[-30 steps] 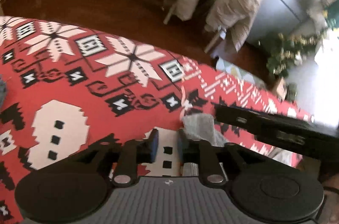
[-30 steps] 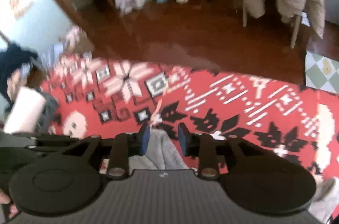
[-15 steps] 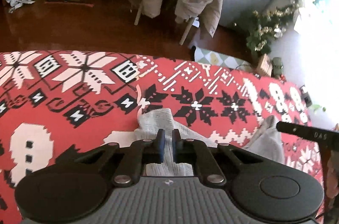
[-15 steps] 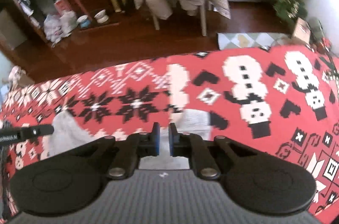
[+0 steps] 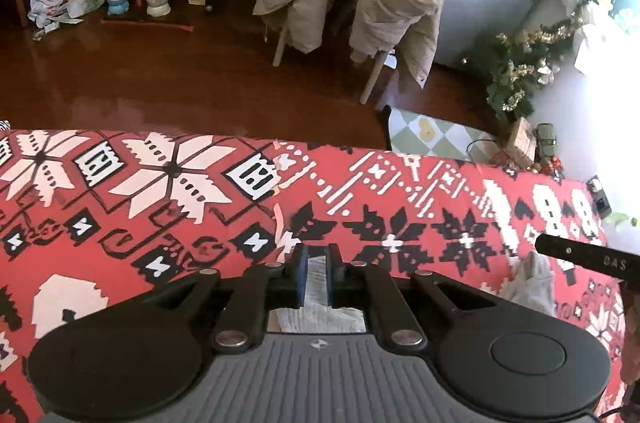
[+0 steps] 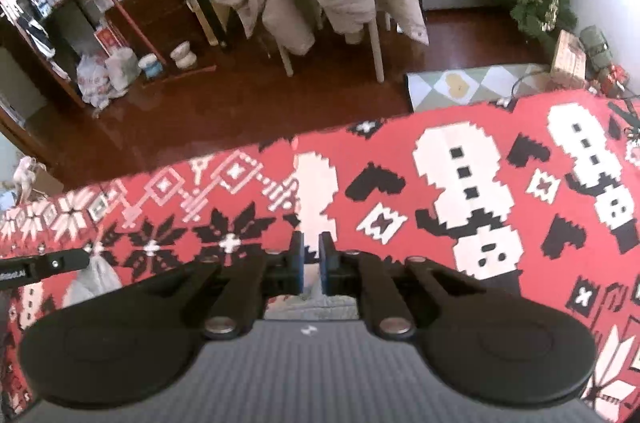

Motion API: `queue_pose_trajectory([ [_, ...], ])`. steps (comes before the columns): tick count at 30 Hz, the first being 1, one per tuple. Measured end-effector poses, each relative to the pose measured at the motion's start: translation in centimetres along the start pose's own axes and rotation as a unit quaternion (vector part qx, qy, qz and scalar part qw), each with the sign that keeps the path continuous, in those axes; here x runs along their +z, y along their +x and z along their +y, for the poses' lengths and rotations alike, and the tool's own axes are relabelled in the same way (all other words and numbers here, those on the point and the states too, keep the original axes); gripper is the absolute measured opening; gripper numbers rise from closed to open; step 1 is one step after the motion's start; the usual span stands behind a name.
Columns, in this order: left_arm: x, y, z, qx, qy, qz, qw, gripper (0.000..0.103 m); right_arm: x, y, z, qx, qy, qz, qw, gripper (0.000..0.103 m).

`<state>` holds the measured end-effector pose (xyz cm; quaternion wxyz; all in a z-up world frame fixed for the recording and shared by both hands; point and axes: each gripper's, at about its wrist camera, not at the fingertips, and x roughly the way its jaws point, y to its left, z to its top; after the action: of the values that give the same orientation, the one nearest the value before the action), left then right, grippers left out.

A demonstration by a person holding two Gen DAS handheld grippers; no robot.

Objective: Fold clothes

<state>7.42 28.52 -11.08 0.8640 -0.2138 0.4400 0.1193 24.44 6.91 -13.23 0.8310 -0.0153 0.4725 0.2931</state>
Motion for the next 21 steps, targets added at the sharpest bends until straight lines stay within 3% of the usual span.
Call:
queue_pose_trajectory([
  [7,-2.9,-1.7,-2.8,-0.061,0.022,0.024,0.9976,0.007,-3.3,-2.9,2.7,0.028,-0.051,0.035,0.998,0.011],
  [12,-3.9,0.2,-2.9,-0.053,0.031,0.028,0.9977,0.007,-5.3,-1.2,3.6,0.014,-0.052,0.042,0.998,0.011],
  [21,-3.8,1.7,-2.6,-0.036,0.029,0.017,0.9988,0.007,-4.3,0.8,4.0,0.002,-0.059,0.023,0.998,0.009],
])
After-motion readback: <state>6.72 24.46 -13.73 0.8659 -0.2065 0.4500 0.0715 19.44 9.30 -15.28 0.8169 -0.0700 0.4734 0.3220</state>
